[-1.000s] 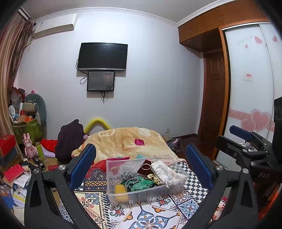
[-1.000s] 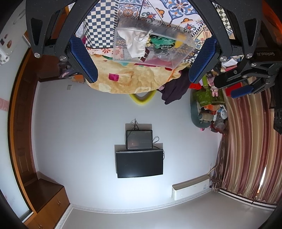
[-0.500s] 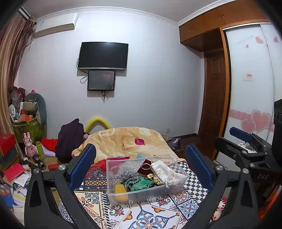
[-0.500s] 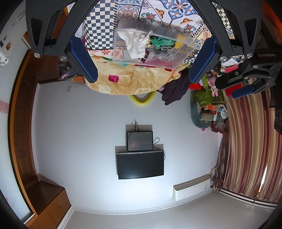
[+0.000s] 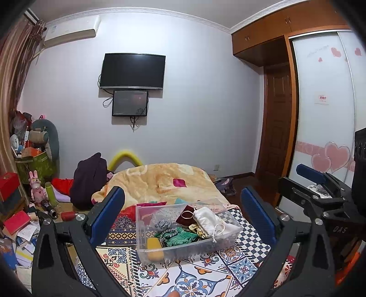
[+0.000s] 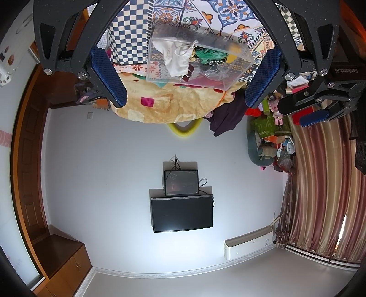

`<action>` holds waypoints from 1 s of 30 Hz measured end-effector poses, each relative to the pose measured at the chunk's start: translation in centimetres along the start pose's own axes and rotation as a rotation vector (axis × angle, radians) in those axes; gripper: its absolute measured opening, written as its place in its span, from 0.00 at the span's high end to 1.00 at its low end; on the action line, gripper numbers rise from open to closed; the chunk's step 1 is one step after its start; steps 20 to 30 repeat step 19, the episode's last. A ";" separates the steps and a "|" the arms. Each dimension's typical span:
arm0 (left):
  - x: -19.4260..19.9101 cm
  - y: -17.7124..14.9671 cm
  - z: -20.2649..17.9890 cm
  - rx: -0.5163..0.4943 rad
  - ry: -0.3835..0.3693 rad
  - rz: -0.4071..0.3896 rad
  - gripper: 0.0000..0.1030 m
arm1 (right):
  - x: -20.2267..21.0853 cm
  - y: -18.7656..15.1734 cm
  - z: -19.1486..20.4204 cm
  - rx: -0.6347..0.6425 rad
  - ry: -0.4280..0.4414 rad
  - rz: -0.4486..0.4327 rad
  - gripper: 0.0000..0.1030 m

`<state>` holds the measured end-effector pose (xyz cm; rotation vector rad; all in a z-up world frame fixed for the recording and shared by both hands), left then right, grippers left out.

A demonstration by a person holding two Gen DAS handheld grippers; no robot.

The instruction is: Organize soft objects

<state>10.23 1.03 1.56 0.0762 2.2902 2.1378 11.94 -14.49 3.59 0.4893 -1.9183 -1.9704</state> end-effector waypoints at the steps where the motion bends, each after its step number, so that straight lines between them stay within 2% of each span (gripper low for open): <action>1: 0.0 0.1 0.0 0.000 -0.001 0.000 0.00 | 0.0 -0.1 0.0 0.000 0.000 0.001 0.00; 30: 0.2 0.1 -0.9 -0.017 -0.019 0.000 0.00 | 0.2 -0.3 0.1 0.002 0.003 0.004 0.00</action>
Point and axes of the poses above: each gripper's, at about its wrist camera, not at the fingertips, and x roughly against the way its jaws point, z to its left, y to its top, the point moved 7 cm from there along -x, roughly the way its jaws point, and after that the axes turned 11 degrees about -z, right-handed, at the moved point
